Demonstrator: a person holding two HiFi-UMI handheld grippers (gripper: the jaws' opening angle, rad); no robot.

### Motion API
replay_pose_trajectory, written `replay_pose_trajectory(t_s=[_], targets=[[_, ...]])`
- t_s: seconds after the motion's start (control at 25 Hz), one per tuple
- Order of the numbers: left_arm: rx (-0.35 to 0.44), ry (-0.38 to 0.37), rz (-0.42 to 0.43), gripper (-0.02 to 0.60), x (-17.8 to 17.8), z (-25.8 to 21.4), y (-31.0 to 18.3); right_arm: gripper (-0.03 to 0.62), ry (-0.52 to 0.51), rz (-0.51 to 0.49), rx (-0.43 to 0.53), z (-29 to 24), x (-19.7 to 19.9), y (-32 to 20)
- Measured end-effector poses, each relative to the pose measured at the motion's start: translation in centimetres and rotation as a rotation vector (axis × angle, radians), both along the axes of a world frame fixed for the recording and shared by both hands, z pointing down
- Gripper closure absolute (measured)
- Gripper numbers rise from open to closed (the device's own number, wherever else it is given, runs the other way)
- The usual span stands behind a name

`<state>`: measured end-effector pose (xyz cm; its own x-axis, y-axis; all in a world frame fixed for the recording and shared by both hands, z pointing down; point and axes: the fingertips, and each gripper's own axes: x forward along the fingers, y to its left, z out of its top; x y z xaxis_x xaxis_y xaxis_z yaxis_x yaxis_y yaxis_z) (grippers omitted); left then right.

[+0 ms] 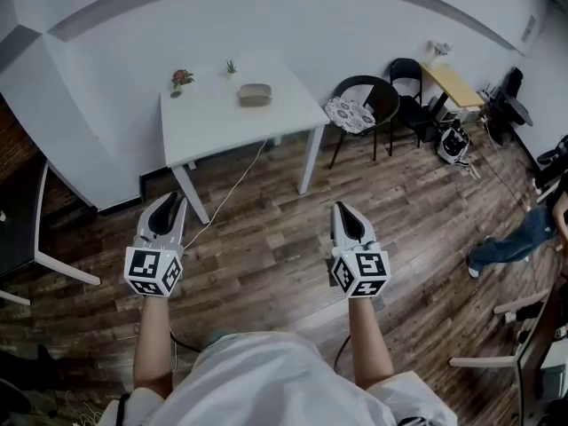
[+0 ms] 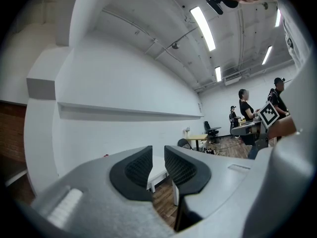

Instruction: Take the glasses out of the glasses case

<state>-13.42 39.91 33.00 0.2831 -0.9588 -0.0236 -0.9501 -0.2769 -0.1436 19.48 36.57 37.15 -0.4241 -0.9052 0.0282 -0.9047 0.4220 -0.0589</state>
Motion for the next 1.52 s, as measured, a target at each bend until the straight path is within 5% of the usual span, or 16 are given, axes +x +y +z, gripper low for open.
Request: replay_pose_trajectory(t_s=[0.68,1.52], targets=[[-0.017,0.030,0.008,0.497,1.9,2.3,-7.9,0.591,-0.020,-0.044,0.010,0.6,-0.6,-7.7],[-0.059,0.090,0.081,0.494,-8.4,3.4,-30.4,0.591,0.014,0.004,-0.016,0.7,-11.3,-28.2]])
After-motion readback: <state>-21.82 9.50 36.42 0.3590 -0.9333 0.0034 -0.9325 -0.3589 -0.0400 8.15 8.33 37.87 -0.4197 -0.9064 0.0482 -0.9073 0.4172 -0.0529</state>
